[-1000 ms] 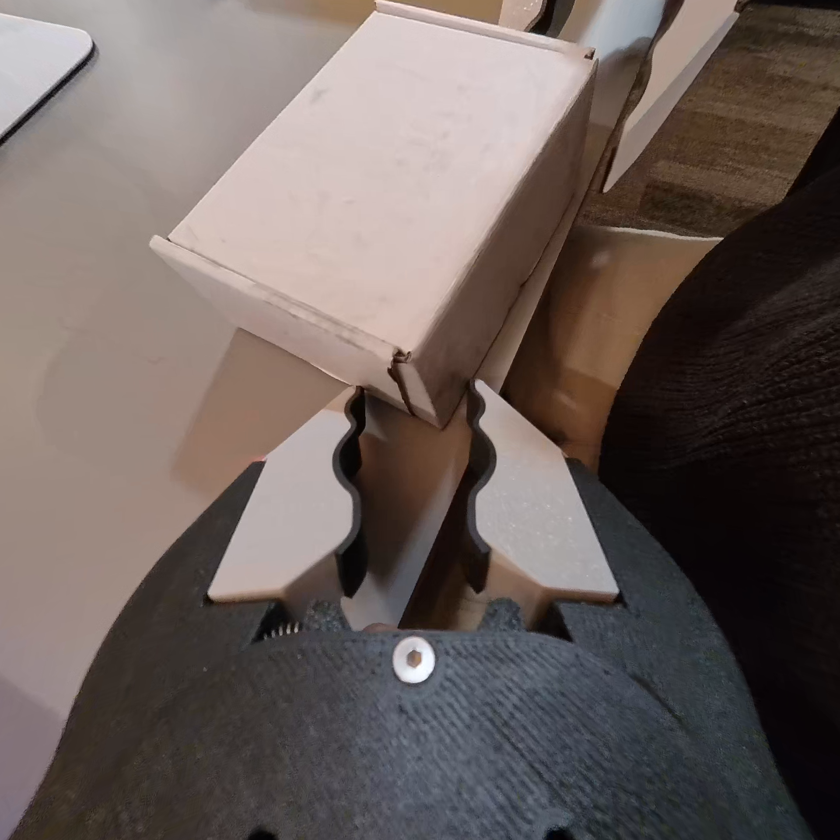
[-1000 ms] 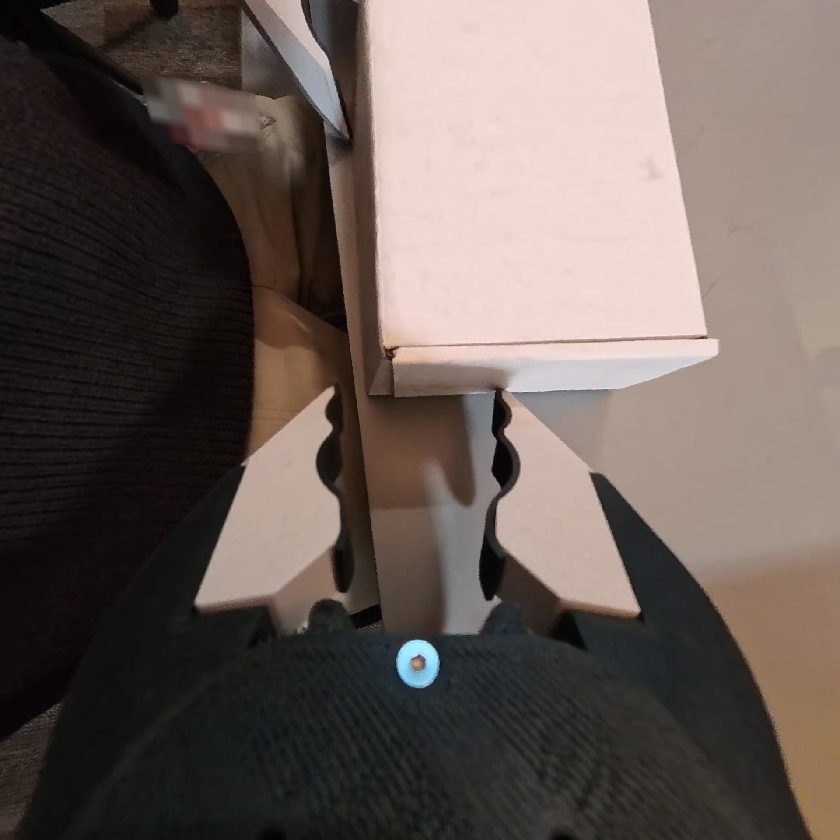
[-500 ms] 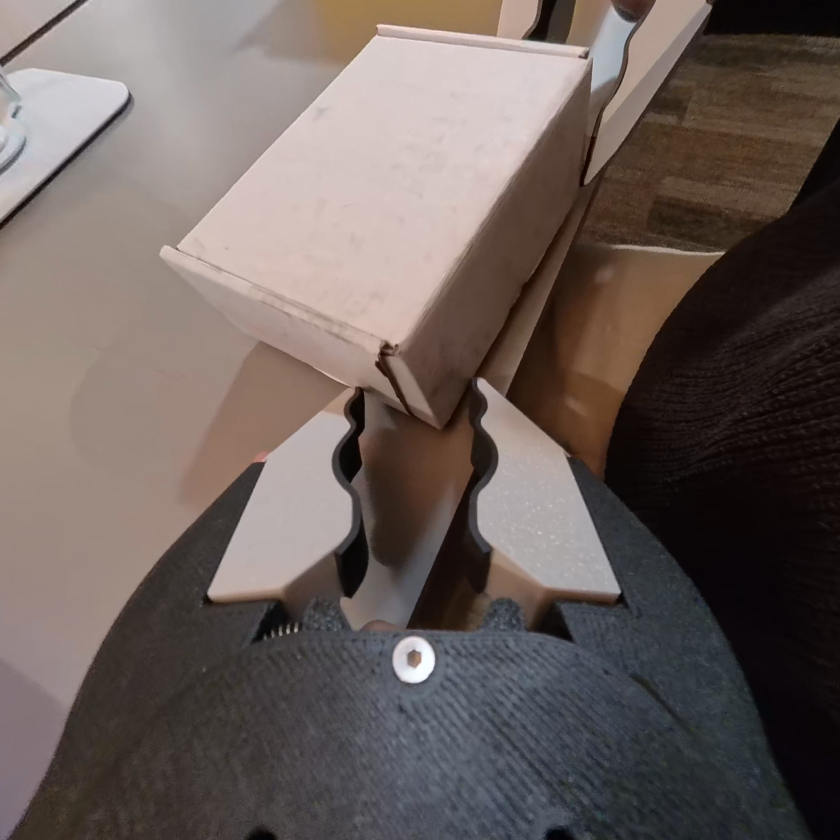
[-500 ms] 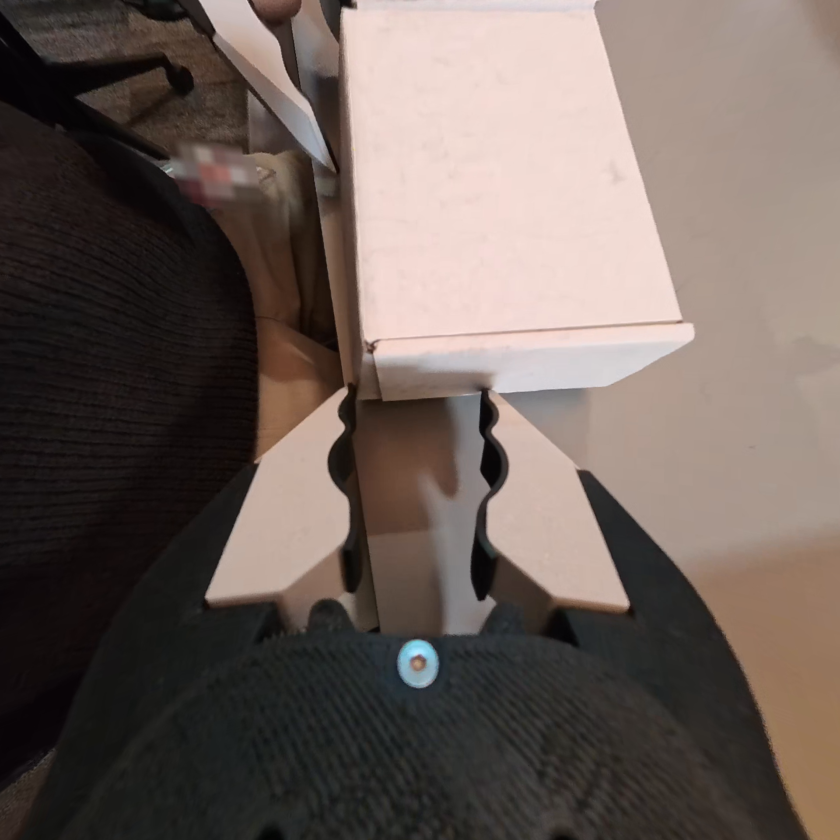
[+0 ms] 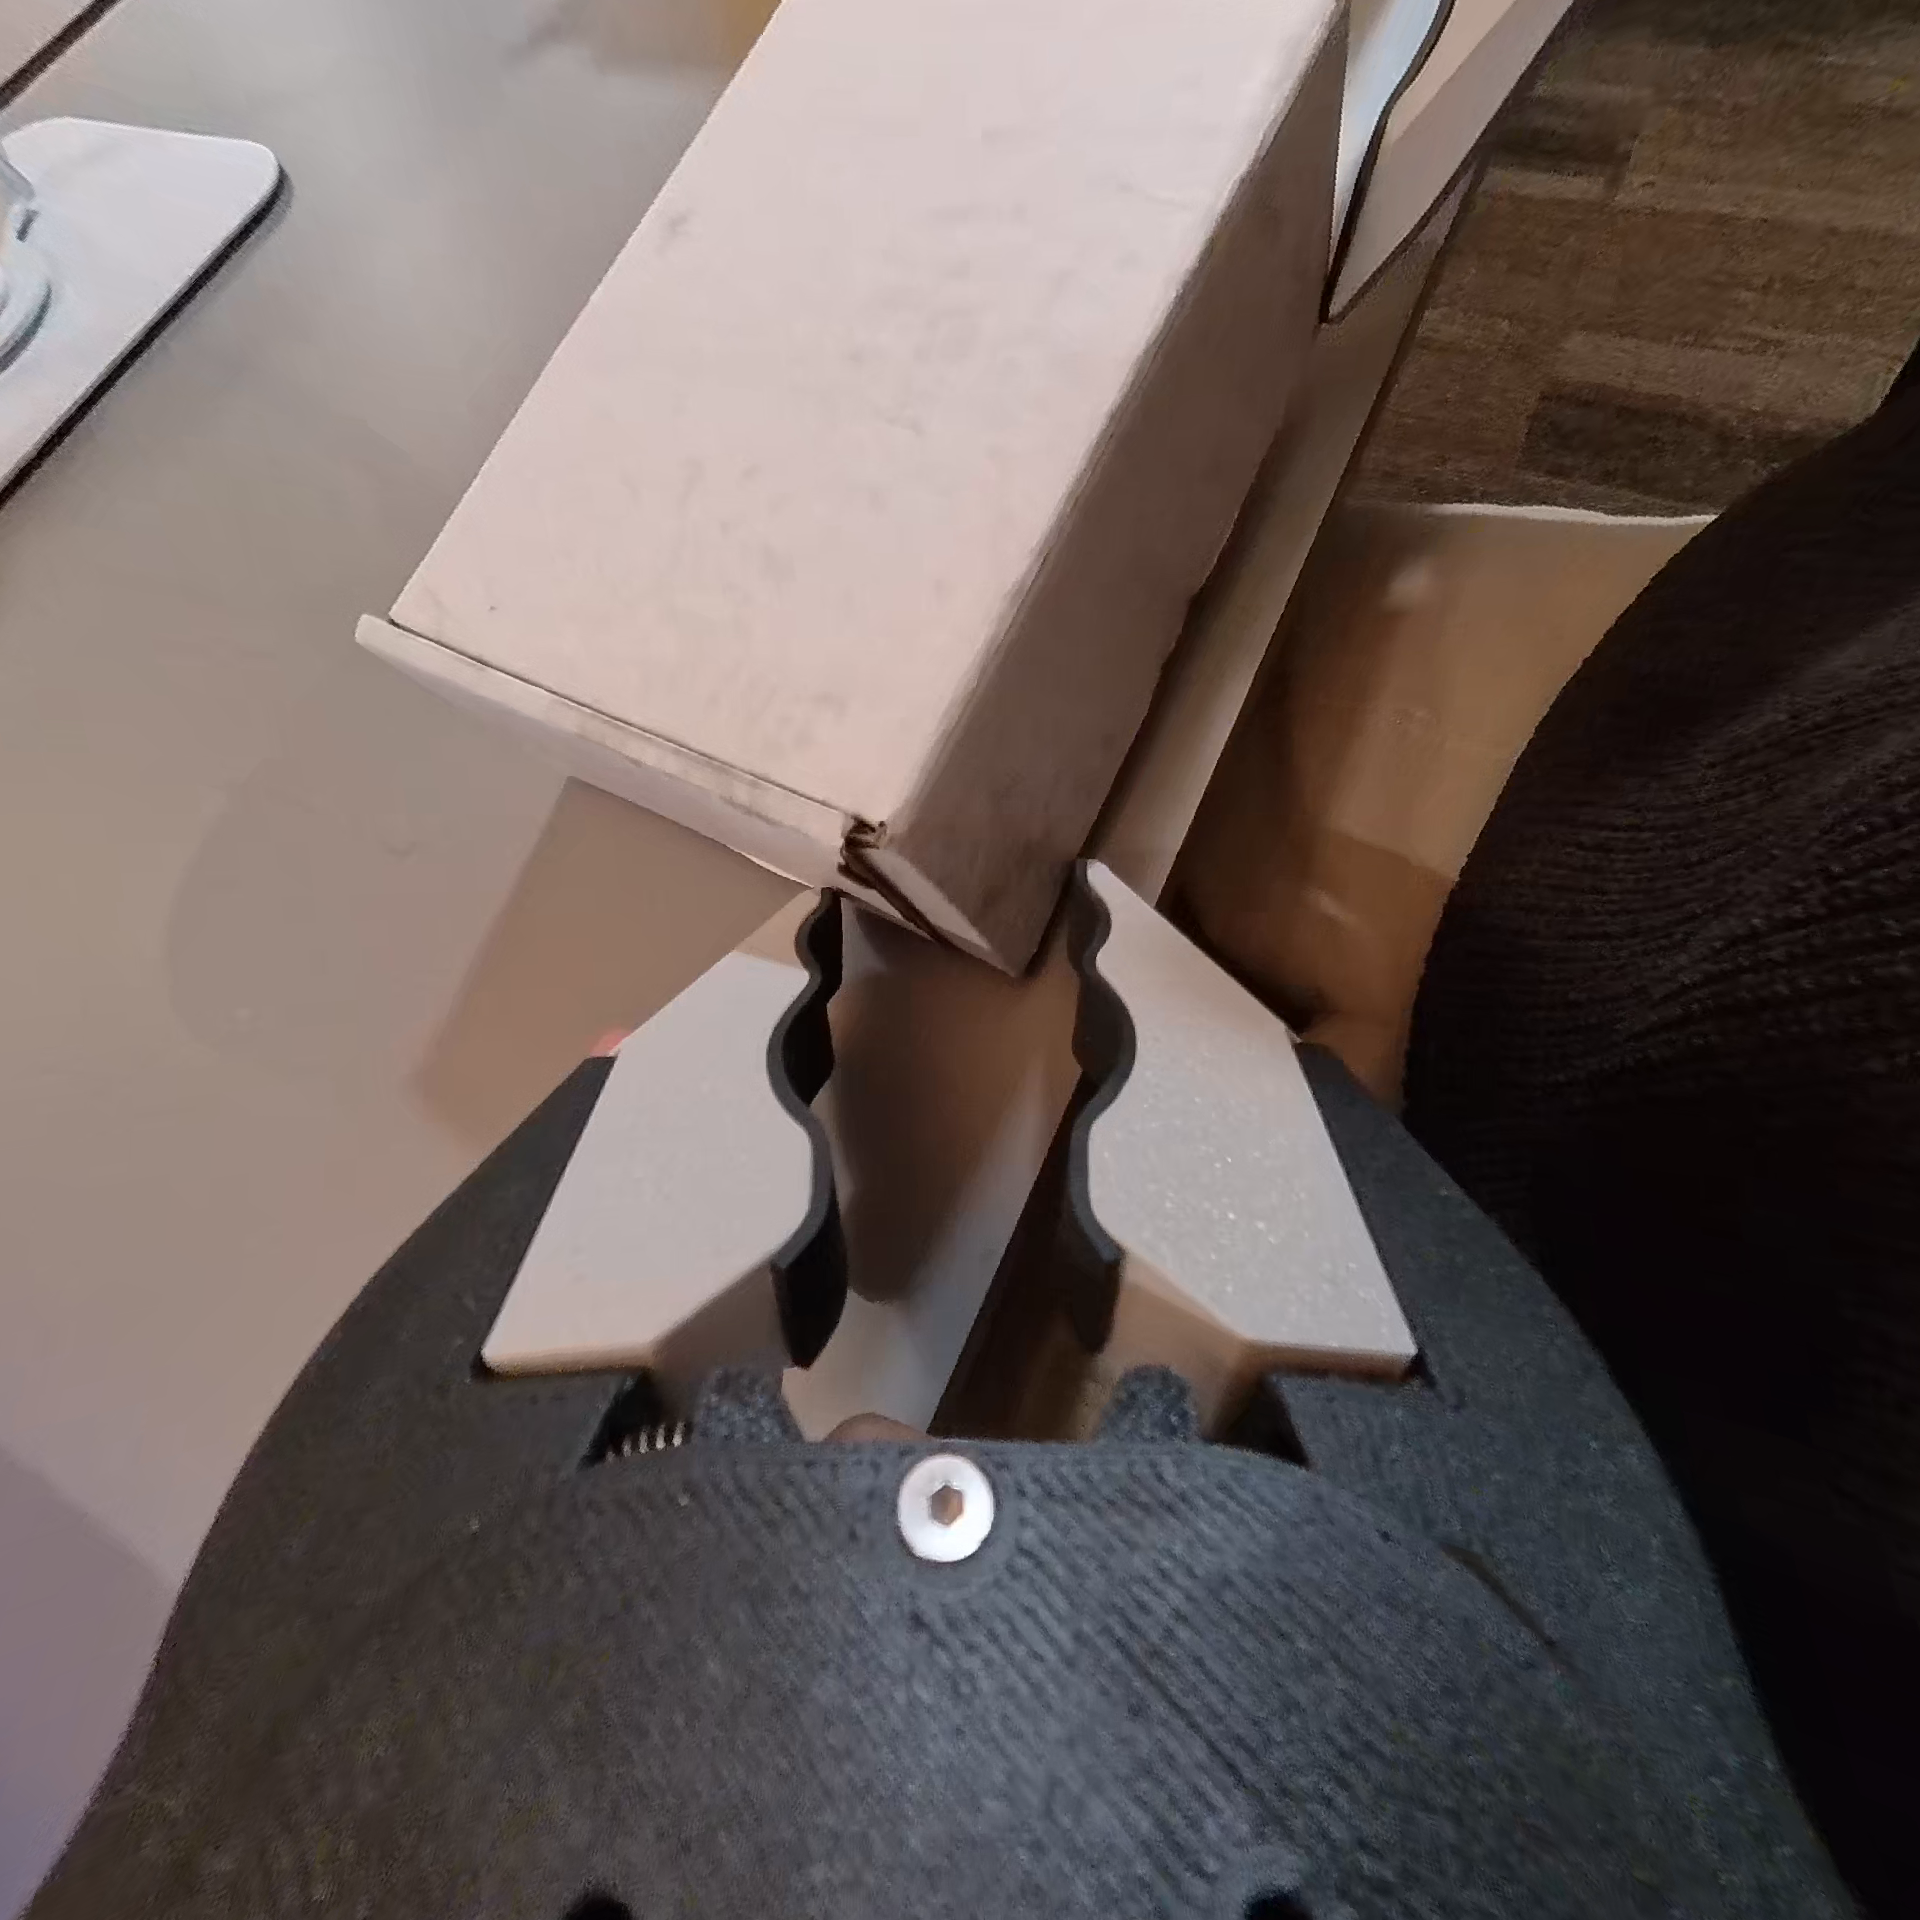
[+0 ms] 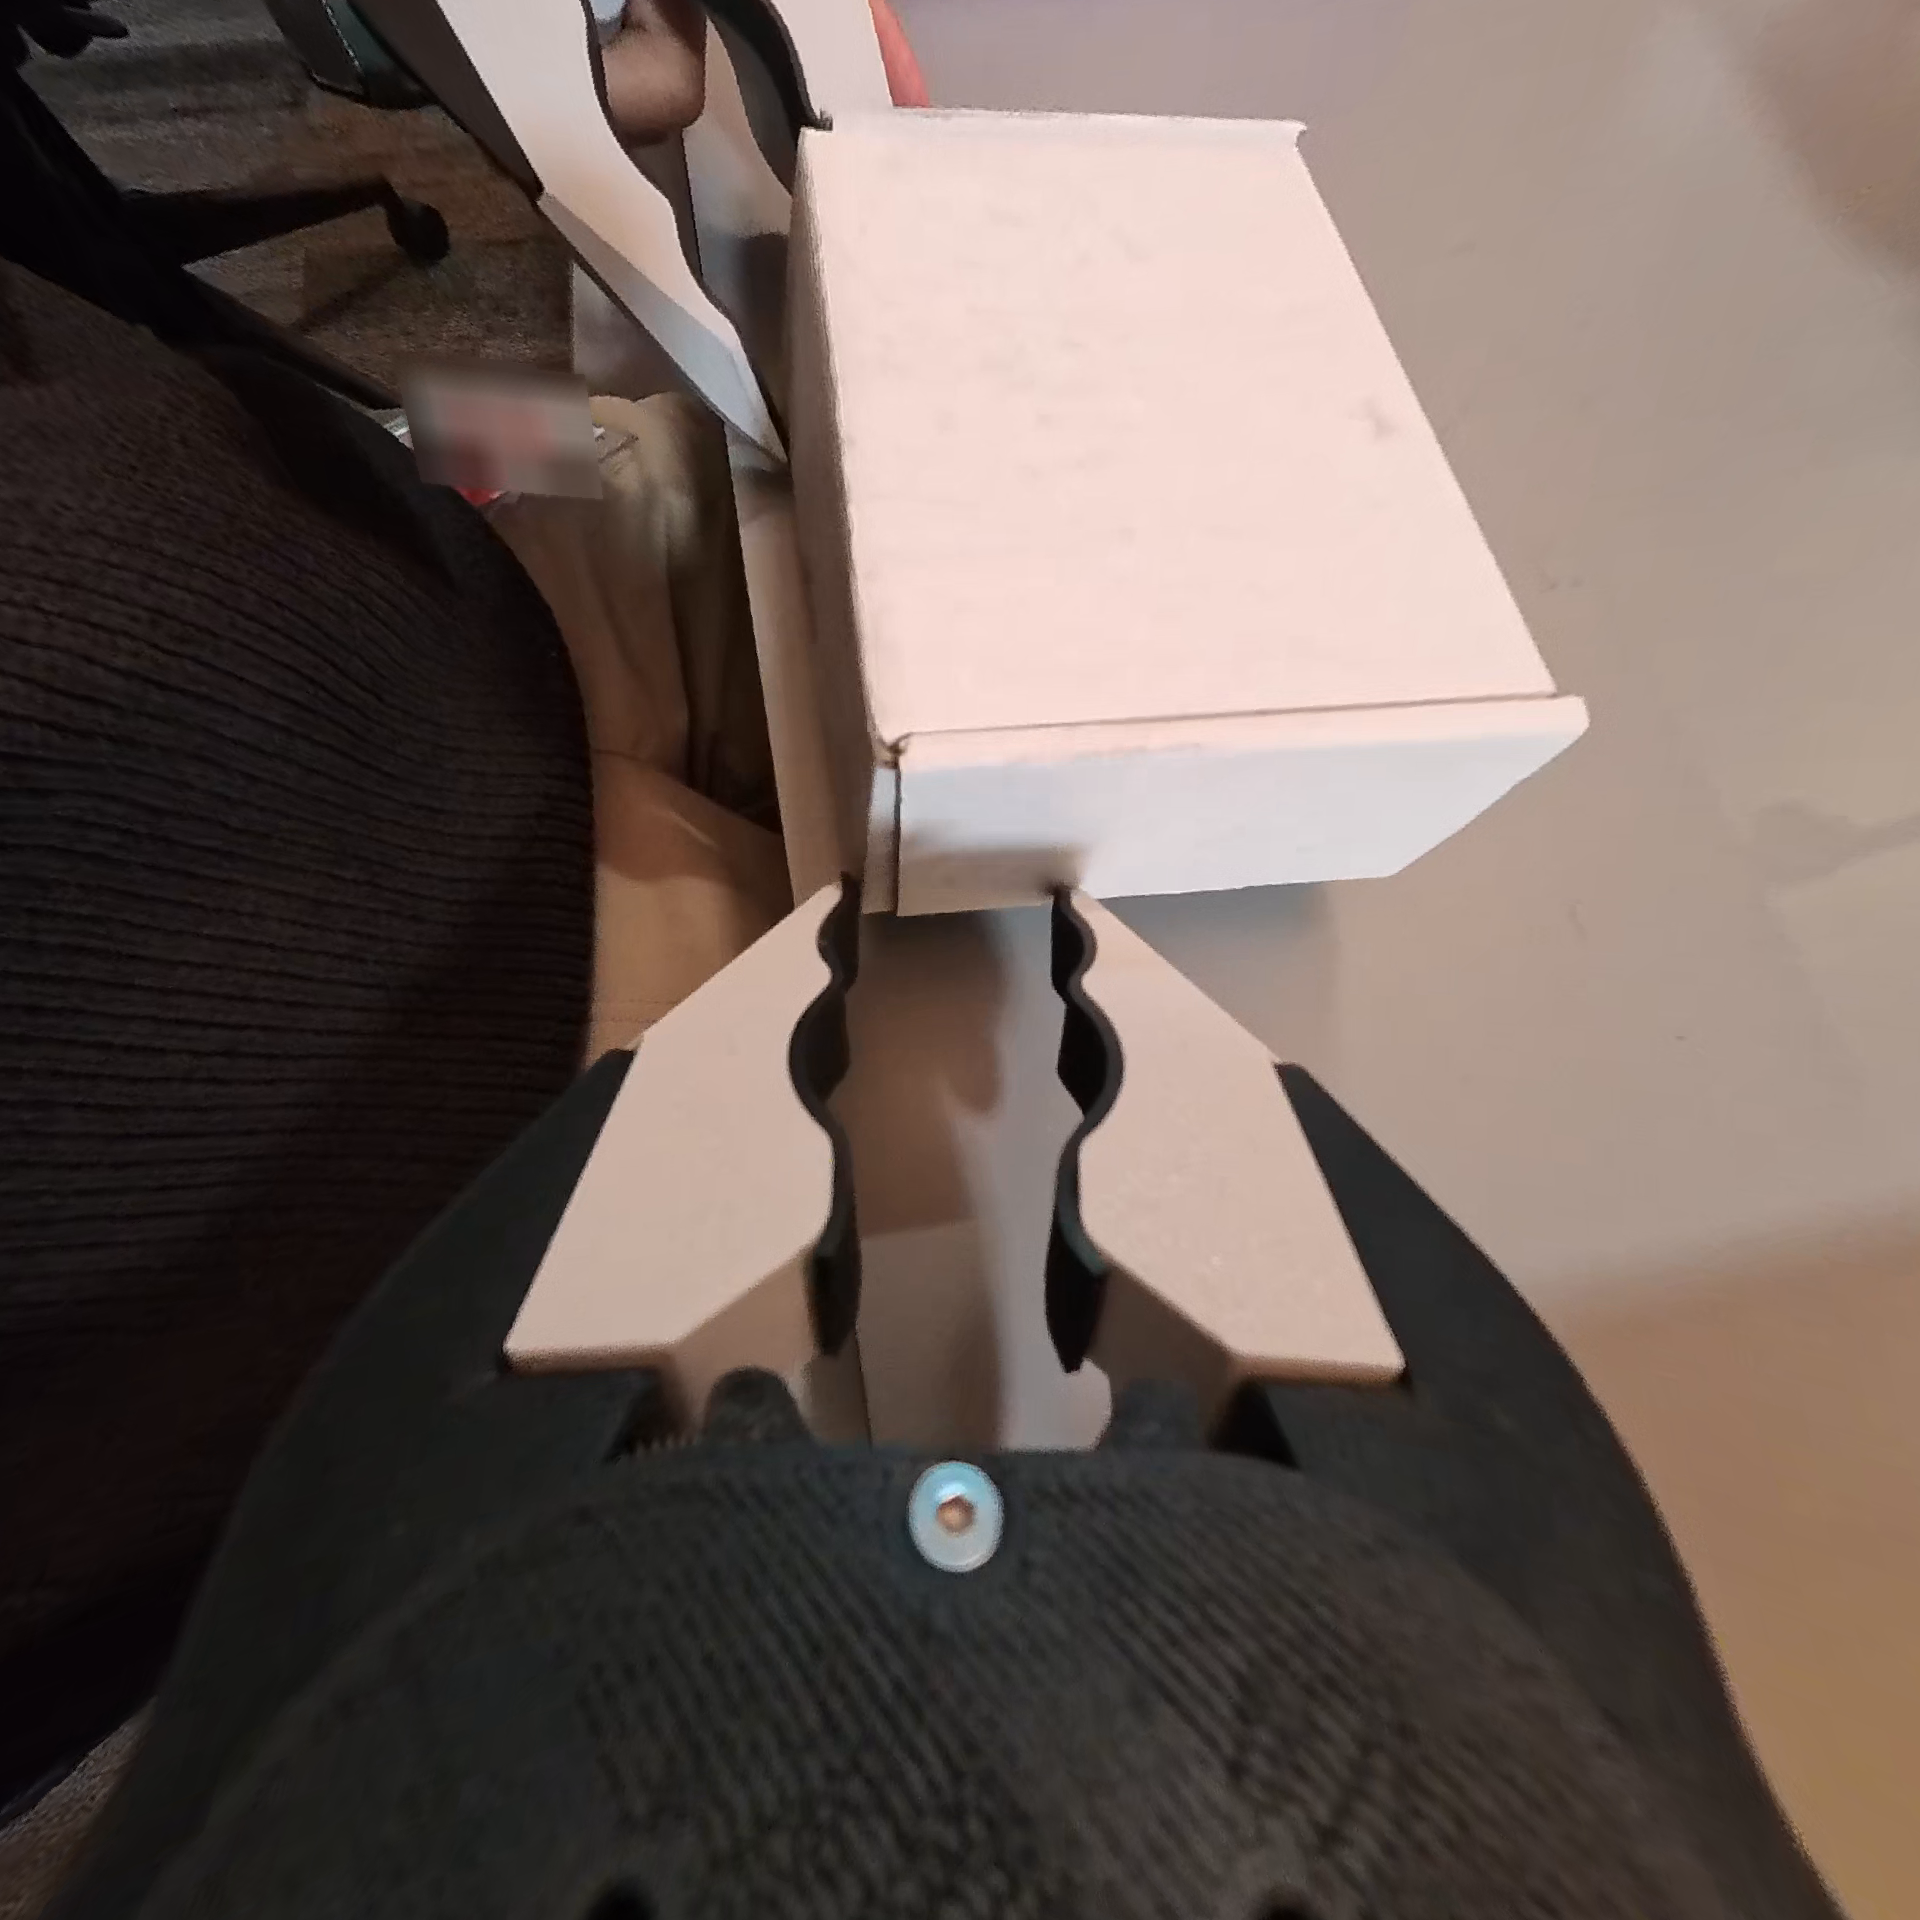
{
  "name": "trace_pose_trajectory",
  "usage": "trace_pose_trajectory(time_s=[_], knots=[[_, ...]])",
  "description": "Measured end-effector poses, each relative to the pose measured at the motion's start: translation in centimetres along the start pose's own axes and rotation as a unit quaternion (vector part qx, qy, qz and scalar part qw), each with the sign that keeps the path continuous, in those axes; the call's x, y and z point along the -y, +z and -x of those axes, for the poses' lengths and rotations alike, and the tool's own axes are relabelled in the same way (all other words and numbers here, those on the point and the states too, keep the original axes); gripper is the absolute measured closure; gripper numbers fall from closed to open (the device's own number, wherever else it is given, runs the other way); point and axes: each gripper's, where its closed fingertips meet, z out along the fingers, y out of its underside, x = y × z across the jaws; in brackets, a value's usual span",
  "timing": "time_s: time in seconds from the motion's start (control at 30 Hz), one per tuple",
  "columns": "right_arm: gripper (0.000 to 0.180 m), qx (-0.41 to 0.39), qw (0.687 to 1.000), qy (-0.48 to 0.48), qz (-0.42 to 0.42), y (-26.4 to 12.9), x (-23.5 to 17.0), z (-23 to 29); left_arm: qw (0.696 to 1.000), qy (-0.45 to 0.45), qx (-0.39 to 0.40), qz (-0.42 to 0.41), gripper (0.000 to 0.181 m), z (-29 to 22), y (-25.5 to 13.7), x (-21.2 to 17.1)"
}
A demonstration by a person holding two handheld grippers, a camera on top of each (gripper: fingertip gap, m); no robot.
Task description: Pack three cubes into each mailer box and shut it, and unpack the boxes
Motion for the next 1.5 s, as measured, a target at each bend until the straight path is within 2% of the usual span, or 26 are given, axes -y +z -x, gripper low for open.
trace_pose_trajectory(time_s=[0.27, 0.5, 0.63, 0.8, 0.9, 0.97, 1.1, 1.33, 1.5], knots=[[0.156, -0.007, 1.000, -0.012, 0.019, 0.4, -0.6, -0.1, 1.000, 0.009, 0.008, 0.006, 0.141, 0.0, 0.1, -0.1], [0.154, -0.011, 0.999, 0.002, 0.036, 0.8, -1.2, -0.5, 1.000, 0.011, 0.016, 0.006, 0.141, 0.3, 0.2, 0.0], [0.129, -0.018, 0.999, 0.009, 0.043, 0.8, -1.5, -0.9, 1.000, 0.022, 0.019, -0.002, 0.142, 0.2, 0.3, 0.3], [0.095, -0.047, 0.998, 0.040, 0.011, -0.4, -1.4, -3.0, 1.000, 0.017, 0.024, -0.008, 0.136, 0.5, 0.2, 0.4], [0.054, -0.052, 0.997, 0.044, -0.029, -0.9, -0.9, -4.3, 1.000, 0.012, 0.024, -0.012, 0.132, 0.7, 0.3, 0.5], [0.036, -0.041, 0.997, 0.050, -0.050, -0.7, -0.3, -4.7, 0.999, 0.015, 0.028, -0.011, 0.123, 0.9, 0.3, 0.5], [0.031, -0.027, 0.998, 0.018, -0.052, 0.1, 0.3, -4.9, 0.999, 0.017, 0.046, -0.009, 0.102, 1.8, 0.0, 0.3], [0.031, -0.019, 0.997, -0.055, -0.041, 1.8, 1.0, -6.6, 0.999, -0.032, -0.012, -0.040, 0.095, 1.4, -0.5, 1.7], [0.033, 0.055, 0.996, -0.042, -0.051, 2.6, 1.5, -6.0, 0.999, -0.028, -0.025, -0.019, 0.098, 1.1, 0.3, 1.0]])
